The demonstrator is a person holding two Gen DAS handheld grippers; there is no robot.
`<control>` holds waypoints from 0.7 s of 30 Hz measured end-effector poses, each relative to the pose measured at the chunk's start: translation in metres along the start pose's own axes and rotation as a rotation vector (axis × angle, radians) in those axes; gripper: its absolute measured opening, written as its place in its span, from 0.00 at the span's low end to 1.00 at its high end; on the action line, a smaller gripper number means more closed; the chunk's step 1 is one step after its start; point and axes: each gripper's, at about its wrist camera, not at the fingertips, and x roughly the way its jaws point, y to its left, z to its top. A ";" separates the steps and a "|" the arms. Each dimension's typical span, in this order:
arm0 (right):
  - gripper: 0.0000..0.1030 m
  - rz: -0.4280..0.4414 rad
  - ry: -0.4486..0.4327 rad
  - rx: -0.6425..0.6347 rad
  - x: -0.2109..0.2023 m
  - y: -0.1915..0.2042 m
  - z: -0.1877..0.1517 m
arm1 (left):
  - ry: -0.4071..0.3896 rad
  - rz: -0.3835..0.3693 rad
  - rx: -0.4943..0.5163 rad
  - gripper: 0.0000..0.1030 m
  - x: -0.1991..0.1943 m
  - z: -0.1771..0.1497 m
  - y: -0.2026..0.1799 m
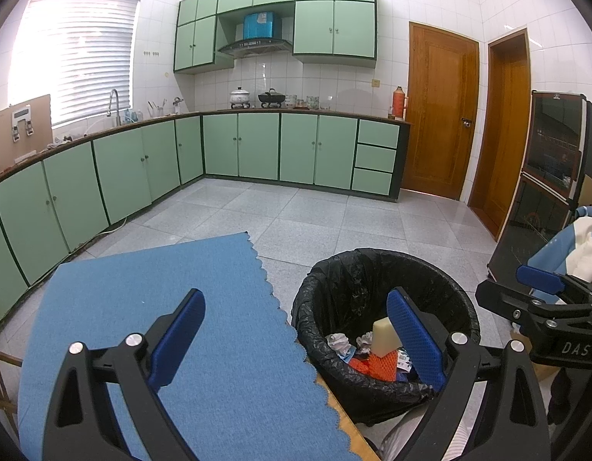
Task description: Collect trash
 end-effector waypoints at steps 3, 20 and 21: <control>0.93 0.000 0.000 0.000 0.000 0.000 0.000 | 0.001 -0.001 -0.001 0.91 0.001 -0.001 0.000; 0.93 0.001 0.005 0.004 0.004 0.001 -0.008 | 0.005 -0.002 -0.003 0.91 0.004 -0.004 0.000; 0.93 0.001 0.005 0.004 0.004 0.000 -0.007 | 0.005 -0.002 -0.003 0.91 0.003 -0.005 0.000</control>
